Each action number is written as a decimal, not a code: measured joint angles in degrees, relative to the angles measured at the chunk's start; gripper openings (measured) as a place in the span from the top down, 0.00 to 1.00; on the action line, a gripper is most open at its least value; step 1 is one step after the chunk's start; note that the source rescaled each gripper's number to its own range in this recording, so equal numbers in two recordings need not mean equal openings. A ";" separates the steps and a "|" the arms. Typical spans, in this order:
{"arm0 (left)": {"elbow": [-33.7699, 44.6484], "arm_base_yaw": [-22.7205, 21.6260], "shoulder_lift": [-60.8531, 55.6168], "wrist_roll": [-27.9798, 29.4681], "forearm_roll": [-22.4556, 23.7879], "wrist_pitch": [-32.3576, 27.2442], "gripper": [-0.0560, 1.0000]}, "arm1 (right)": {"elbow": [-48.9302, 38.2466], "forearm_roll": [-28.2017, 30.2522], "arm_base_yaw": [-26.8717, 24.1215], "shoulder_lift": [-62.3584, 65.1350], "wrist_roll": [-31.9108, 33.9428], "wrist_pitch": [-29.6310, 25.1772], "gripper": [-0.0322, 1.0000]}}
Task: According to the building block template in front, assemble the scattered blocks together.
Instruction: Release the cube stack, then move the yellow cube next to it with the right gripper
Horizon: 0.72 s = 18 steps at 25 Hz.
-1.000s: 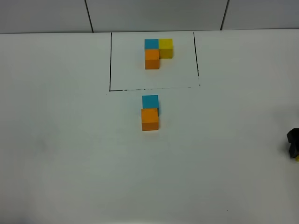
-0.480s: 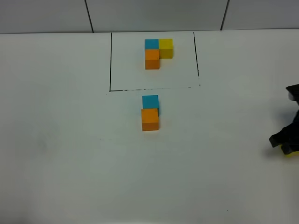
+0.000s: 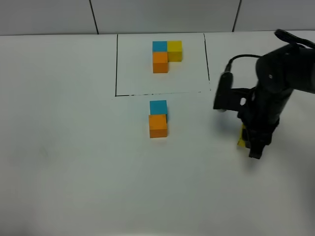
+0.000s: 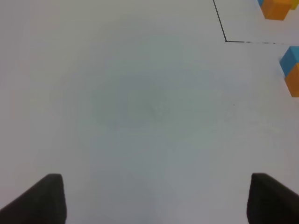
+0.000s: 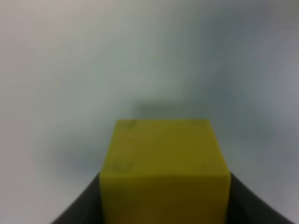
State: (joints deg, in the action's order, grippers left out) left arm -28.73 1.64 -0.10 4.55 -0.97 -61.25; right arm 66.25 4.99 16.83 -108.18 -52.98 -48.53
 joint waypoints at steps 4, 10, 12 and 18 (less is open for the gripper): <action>0.00 0.00 0.00 0.00 0.00 0.00 0.31 | 7.23 -4.30 2.49 -5.40 -7.27 -2.59 0.96; 0.00 0.00 0.00 0.00 0.00 0.00 0.31 | 16.29 -6.49 5.75 -11.28 -10.46 -5.02 0.96; 0.00 0.00 0.00 -0.05 0.00 0.00 0.31 | 18.41 -6.41 6.52 -12.70 -10.52 -5.56 0.96; 0.00 0.00 0.00 -0.05 0.00 0.00 0.31 | 22.19 -4.99 7.79 -16.18 -10.90 -6.20 0.96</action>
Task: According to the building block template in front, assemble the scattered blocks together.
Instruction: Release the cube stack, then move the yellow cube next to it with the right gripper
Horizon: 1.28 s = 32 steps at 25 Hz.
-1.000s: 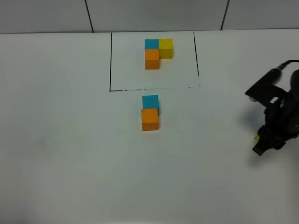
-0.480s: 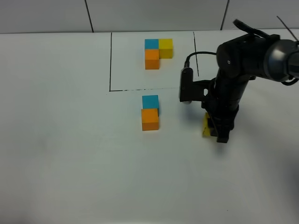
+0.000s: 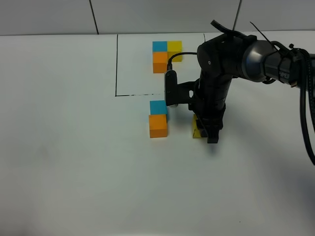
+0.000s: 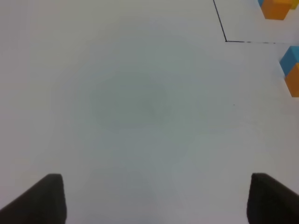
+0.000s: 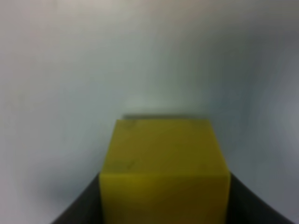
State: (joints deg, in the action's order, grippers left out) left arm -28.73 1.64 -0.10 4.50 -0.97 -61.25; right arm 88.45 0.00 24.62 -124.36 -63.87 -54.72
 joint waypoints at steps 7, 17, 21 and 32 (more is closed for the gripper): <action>0.00 0.00 0.00 0.00 0.00 0.00 0.31 | 1.48 0.00 1.74 -1.41 -0.74 1.78 0.96; 0.00 0.00 0.00 0.00 0.00 0.00 0.31 | 1.76 -0.99 2.22 -1.83 -2.08 2.81 0.96; 0.00 0.00 0.00 0.00 0.00 0.00 0.31 | 1.76 -2.60 2.63 -1.87 -2.08 3.15 0.96; 0.00 0.00 0.00 0.00 0.00 0.00 0.31 | 1.76 -3.21 2.88 -1.87 -0.71 5.49 0.96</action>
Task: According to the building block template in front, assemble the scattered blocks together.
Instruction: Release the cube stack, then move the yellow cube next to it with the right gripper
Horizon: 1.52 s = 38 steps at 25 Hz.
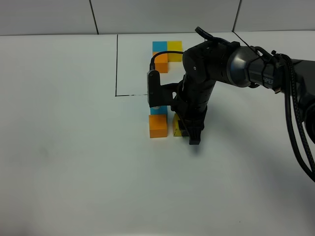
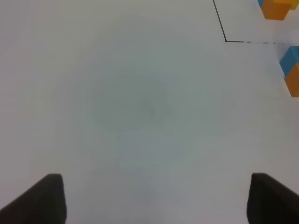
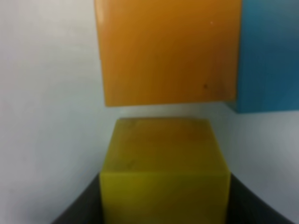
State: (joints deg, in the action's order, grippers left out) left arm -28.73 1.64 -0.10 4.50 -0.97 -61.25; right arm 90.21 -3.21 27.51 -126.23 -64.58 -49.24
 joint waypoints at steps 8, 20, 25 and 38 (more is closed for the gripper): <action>0.00 0.00 0.00 0.00 0.00 0.00 0.31 | 0.36 0.00 0.00 -0.52 0.11 -0.12 0.96; 0.00 0.00 0.00 0.00 0.00 0.00 0.31 | 5.38 -0.12 0.00 -3.32 0.32 -5.23 0.96; 0.00 0.00 0.00 0.00 0.00 0.00 0.31 | 5.77 -0.42 0.00 -3.51 0.32 -4.88 0.96; 0.00 0.00 0.00 0.19 0.00 0.00 0.31 | 5.98 -0.25 0.83 -3.91 0.32 -3.83 0.96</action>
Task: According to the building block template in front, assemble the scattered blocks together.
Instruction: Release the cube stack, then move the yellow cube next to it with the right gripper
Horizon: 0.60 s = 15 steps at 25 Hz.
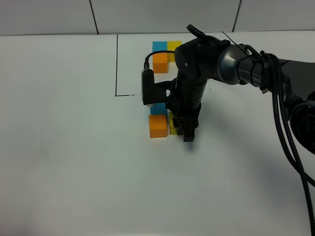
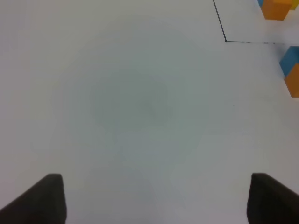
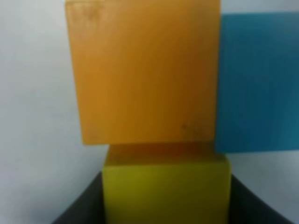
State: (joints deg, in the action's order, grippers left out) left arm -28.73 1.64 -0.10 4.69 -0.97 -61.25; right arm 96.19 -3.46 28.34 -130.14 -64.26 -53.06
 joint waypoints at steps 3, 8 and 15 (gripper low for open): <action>0.00 0.00 0.00 0.00 0.00 0.00 0.31 | 0.23 0.25 0.09 -0.11 0.00 -0.34 0.96; 0.00 0.00 0.00 -0.04 0.00 0.00 0.31 | 0.36 0.28 0.33 -0.17 0.00 -0.50 0.96; 0.00 0.00 0.00 -0.04 0.00 0.00 0.31 | 0.36 0.36 0.87 -0.17 0.00 -0.57 0.96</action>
State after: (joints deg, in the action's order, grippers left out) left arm -28.73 1.64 -0.10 4.65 -0.97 -61.25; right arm 96.55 -3.10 29.21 -130.31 -64.26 -53.63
